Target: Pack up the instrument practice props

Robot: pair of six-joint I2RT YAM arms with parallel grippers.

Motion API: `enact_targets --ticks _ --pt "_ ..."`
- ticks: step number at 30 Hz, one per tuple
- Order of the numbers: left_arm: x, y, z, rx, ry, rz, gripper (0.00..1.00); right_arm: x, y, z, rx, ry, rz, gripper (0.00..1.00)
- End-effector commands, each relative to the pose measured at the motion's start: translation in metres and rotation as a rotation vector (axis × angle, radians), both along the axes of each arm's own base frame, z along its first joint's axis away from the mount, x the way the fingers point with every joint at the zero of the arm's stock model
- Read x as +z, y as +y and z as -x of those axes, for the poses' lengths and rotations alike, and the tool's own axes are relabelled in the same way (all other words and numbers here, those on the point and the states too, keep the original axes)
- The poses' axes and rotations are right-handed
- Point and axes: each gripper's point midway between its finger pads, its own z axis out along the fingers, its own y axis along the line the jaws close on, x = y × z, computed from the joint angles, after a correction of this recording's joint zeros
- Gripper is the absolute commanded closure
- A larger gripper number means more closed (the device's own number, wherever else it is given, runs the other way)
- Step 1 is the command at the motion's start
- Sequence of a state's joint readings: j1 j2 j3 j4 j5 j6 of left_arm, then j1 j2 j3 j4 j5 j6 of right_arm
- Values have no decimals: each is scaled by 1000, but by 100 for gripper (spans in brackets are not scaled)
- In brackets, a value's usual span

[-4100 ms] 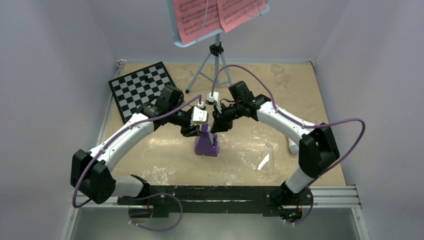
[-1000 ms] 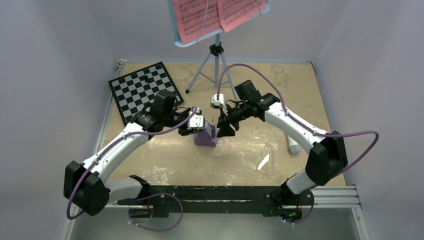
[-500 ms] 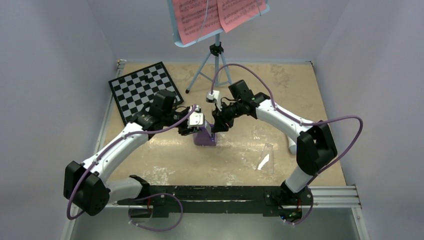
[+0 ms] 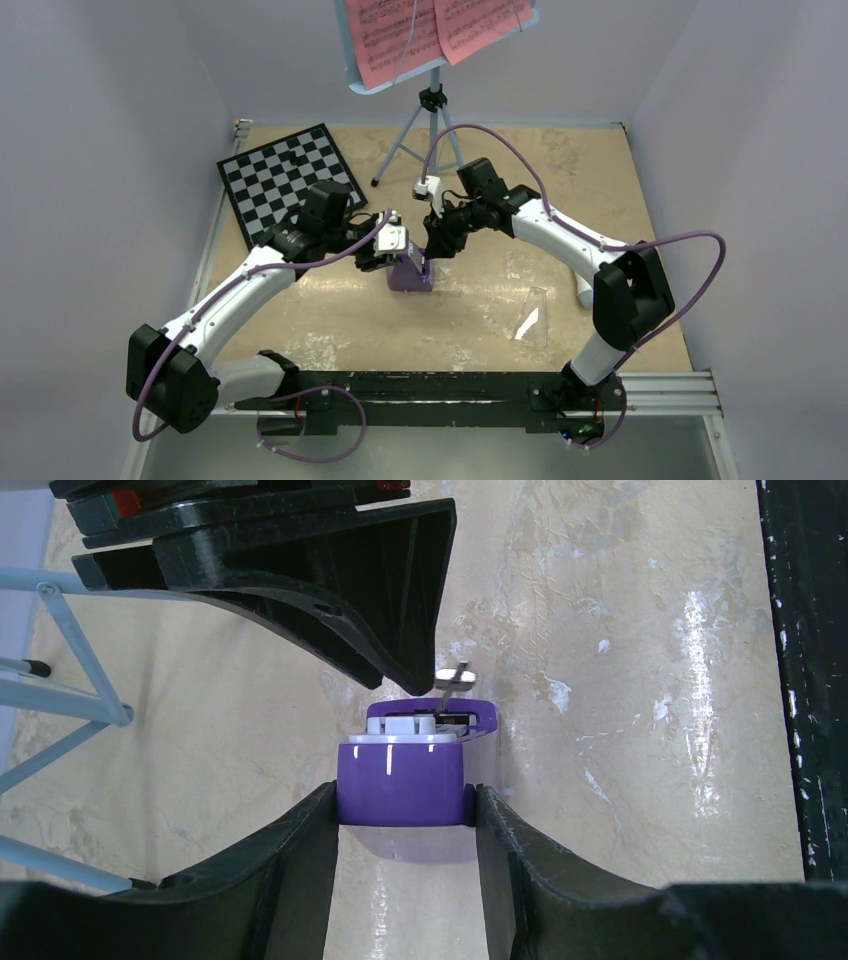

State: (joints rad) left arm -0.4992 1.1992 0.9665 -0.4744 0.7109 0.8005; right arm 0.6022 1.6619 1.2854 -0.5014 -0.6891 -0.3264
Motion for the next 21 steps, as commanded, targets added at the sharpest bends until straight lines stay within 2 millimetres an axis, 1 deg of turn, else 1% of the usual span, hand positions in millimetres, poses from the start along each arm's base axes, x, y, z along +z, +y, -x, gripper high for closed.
enact_targets --ticks 1,4,7,10,16,18,21 --pt "-8 8 5 15 29 -21 100 19 10 -3 21 -34 -52 65" --pt "-9 8 5 14 30 -23 100 20 12 3 49 -25 -59 65" --pt "-11 9 6 9 27 -31 100 15 9 6 61 -36 -40 64" --pt "-12 9 8 5 31 -34 100 8 3 3 44 -48 -21 63" --pt "-14 10 12 -15 39 -43 100 4 -12 -6 38 -43 -12 62" --pt "-14 10 13 -18 41 -45 100 2 -14 -5 57 -40 -3 62" --pt "-14 10 13 -21 44 -44 100 5 -13 -1 93 -49 -13 62"
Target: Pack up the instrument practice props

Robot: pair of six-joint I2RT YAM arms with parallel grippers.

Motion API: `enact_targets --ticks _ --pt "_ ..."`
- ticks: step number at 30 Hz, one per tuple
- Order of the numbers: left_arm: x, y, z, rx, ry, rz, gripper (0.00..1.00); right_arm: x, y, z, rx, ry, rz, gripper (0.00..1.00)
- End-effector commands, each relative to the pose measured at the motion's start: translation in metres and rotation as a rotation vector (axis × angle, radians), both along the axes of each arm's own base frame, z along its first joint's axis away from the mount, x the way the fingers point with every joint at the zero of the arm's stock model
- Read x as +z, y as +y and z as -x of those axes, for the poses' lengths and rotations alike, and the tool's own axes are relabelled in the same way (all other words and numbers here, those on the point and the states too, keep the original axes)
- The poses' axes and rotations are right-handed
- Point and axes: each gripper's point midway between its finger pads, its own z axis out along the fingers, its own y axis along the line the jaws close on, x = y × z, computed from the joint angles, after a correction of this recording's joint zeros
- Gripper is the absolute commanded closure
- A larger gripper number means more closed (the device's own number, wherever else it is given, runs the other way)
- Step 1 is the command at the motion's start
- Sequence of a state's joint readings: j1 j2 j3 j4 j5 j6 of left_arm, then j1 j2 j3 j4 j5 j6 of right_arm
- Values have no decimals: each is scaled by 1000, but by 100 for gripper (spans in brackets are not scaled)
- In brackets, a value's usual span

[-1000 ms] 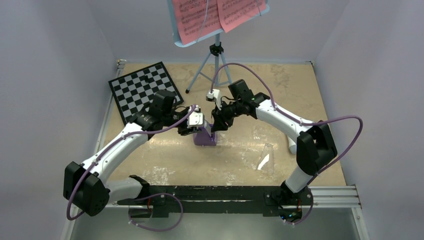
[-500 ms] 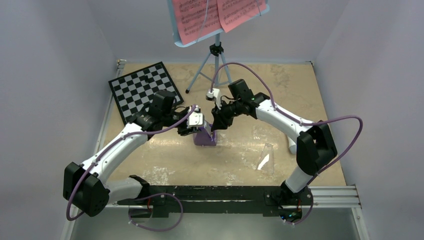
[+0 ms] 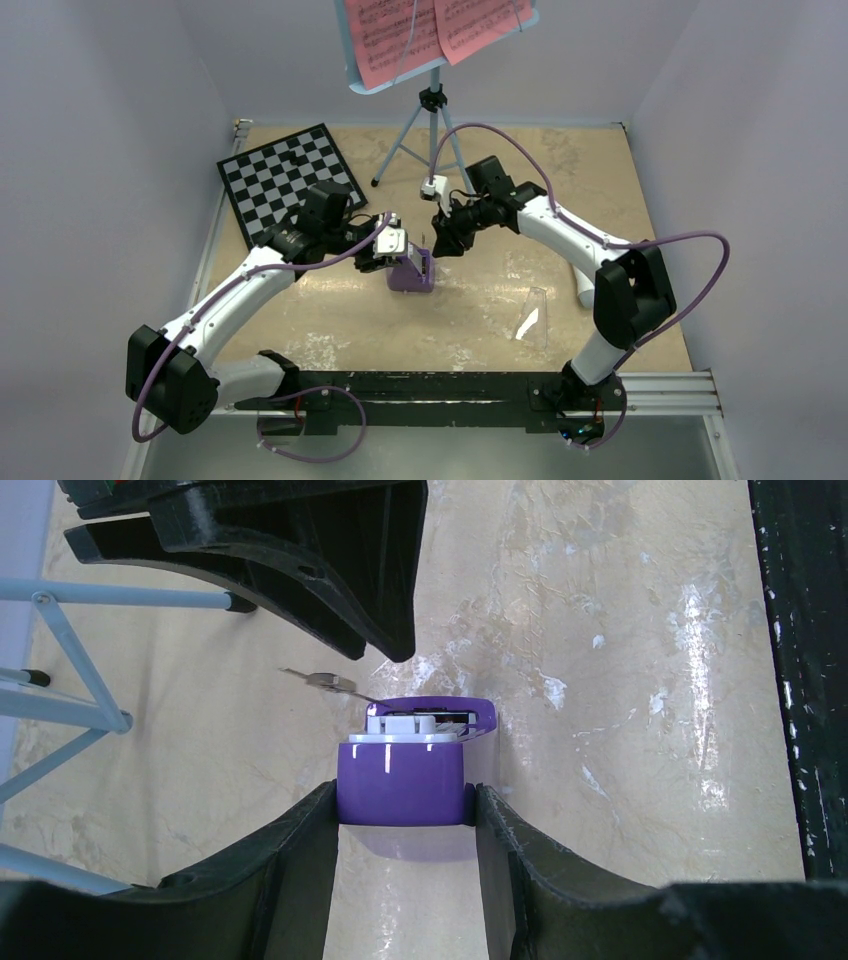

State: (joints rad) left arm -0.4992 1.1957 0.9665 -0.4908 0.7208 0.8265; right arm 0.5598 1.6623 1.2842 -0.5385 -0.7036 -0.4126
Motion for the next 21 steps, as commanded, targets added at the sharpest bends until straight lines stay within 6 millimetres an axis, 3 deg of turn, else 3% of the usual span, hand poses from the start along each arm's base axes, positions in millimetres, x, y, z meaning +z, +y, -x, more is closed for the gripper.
enact_targets --ticks 1,8,21 --pt "-13 9 9 1 48 -37 100 11 4 7 80 -16 -37 62" --pt "-13 9 8 8 55 -33 100 23 23 -8 8 27 -96 55" --pt "-14 9 9 8 57 -38 100 31 30 -16 3 32 -115 59"
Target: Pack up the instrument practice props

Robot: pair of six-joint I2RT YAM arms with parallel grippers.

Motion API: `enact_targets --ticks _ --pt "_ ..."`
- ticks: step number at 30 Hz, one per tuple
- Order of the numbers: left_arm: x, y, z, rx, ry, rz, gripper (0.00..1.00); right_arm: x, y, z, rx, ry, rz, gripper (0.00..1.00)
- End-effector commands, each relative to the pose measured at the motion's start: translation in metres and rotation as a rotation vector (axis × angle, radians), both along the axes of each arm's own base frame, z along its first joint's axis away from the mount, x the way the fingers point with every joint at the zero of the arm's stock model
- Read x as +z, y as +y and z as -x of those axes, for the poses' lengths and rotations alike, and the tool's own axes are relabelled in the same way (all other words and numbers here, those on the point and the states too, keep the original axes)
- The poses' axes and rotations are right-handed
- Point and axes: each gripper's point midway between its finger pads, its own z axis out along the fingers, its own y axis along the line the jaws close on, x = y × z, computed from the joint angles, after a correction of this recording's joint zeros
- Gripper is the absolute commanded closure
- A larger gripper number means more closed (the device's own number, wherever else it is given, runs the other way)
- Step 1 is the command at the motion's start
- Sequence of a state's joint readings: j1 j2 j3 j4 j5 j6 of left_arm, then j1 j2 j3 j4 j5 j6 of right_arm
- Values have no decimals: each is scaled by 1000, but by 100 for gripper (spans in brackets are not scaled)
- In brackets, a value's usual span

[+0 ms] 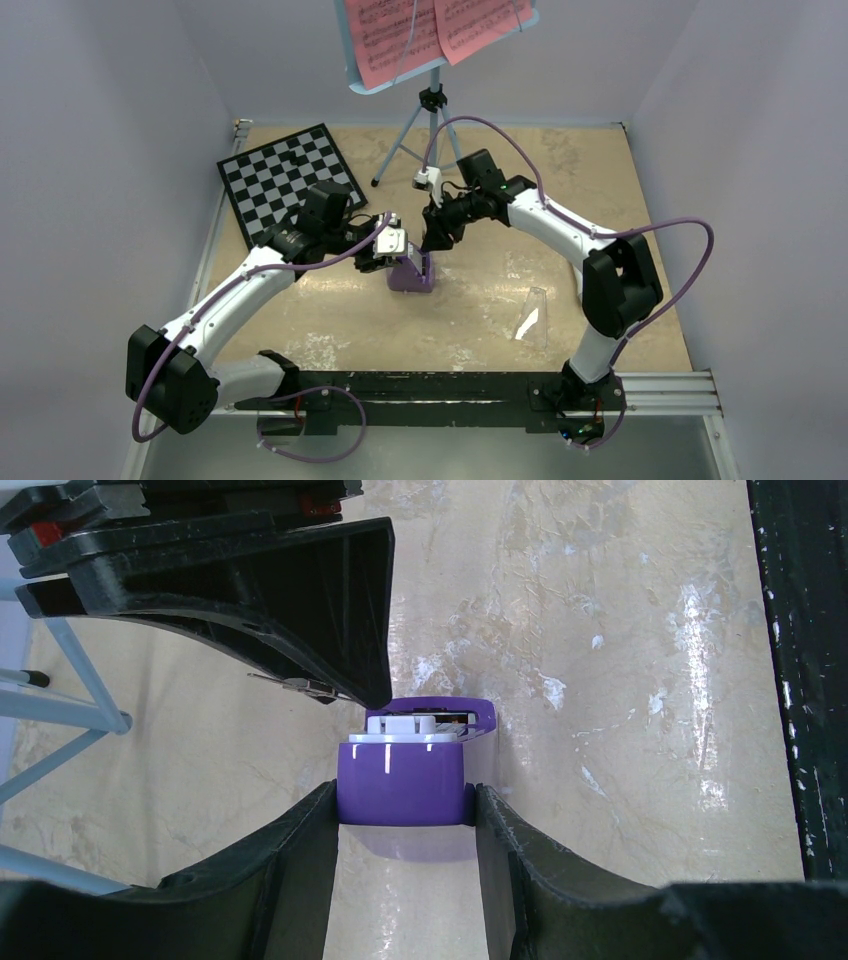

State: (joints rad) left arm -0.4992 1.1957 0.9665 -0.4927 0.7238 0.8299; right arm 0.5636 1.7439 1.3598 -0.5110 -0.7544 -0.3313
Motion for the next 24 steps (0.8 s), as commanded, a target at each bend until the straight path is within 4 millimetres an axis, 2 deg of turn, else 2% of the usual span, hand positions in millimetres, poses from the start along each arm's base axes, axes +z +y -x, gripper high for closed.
enact_targets --ticks 1,8,16,20,24 --pt "-14 9 9 12 57 -38 100 29 11 -5 15 -36 -71 60" --pt "-16 10 10 15 68 -38 100 41 12 0 46 -46 -94 69" --pt "-15 10 10 14 63 -39 100 42 13 3 70 -46 -100 77" --pt "-17 10 9 15 64 -42 100 37 9 6 85 -58 -81 69" --pt "-16 10 9 14 59 -42 100 38 6 10 101 -66 -77 71"
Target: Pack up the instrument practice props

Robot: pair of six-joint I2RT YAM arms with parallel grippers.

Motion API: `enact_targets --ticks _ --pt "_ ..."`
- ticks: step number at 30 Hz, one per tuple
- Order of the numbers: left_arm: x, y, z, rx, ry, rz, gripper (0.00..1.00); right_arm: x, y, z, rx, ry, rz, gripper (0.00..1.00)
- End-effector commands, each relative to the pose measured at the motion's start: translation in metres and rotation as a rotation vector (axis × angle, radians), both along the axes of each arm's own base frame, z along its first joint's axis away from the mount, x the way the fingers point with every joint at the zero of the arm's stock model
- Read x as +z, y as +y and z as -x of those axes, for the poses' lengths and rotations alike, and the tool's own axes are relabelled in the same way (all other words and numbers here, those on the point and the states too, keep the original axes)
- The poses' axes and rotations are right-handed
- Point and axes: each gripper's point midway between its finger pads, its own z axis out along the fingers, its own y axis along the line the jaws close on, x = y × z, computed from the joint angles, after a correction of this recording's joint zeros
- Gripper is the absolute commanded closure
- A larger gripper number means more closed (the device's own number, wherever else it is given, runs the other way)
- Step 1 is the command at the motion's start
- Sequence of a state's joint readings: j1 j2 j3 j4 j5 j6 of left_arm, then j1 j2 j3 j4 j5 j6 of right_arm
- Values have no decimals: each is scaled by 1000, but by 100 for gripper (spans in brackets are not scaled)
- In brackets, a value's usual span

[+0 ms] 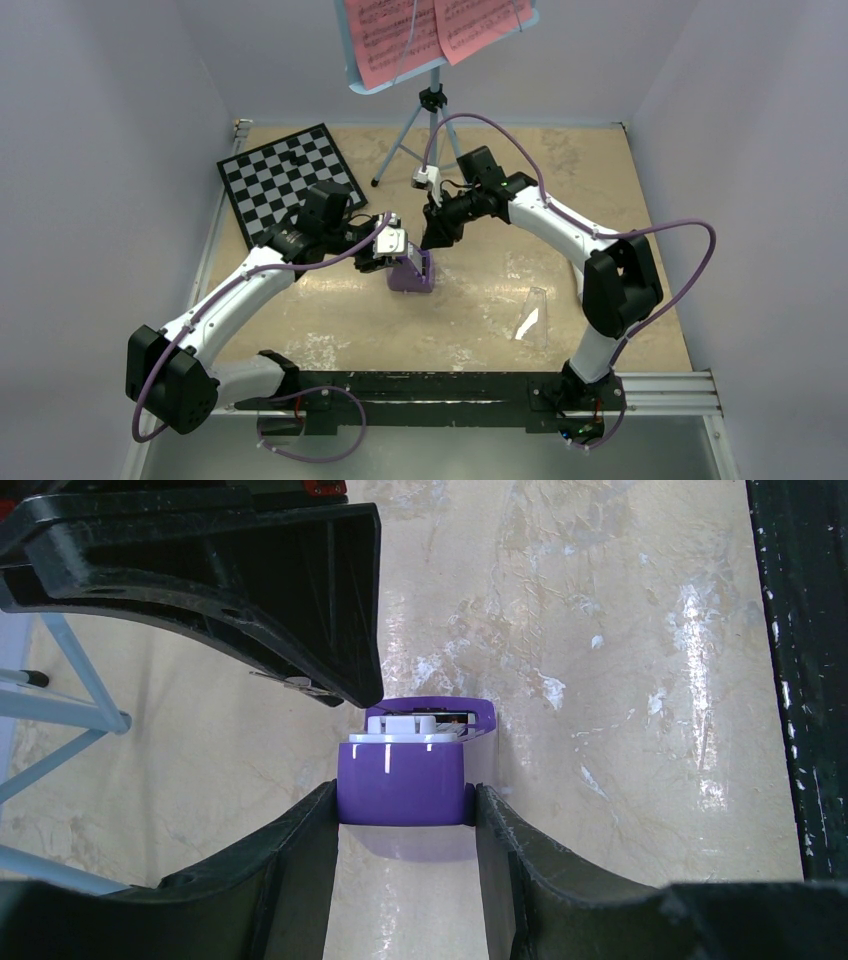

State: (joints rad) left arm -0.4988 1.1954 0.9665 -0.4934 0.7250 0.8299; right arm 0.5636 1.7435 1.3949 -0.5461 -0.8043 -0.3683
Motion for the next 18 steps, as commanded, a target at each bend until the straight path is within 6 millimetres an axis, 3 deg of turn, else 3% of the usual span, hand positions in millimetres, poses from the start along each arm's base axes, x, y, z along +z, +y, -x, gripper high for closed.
enact_targets --ticks 1,18 --pt "-16 10 9 15 60 -43 100 25 2 7 52 -60 -44 71" --pt "-20 11 10 17 71 -46 100 38 8 4 66 -76 -72 79"
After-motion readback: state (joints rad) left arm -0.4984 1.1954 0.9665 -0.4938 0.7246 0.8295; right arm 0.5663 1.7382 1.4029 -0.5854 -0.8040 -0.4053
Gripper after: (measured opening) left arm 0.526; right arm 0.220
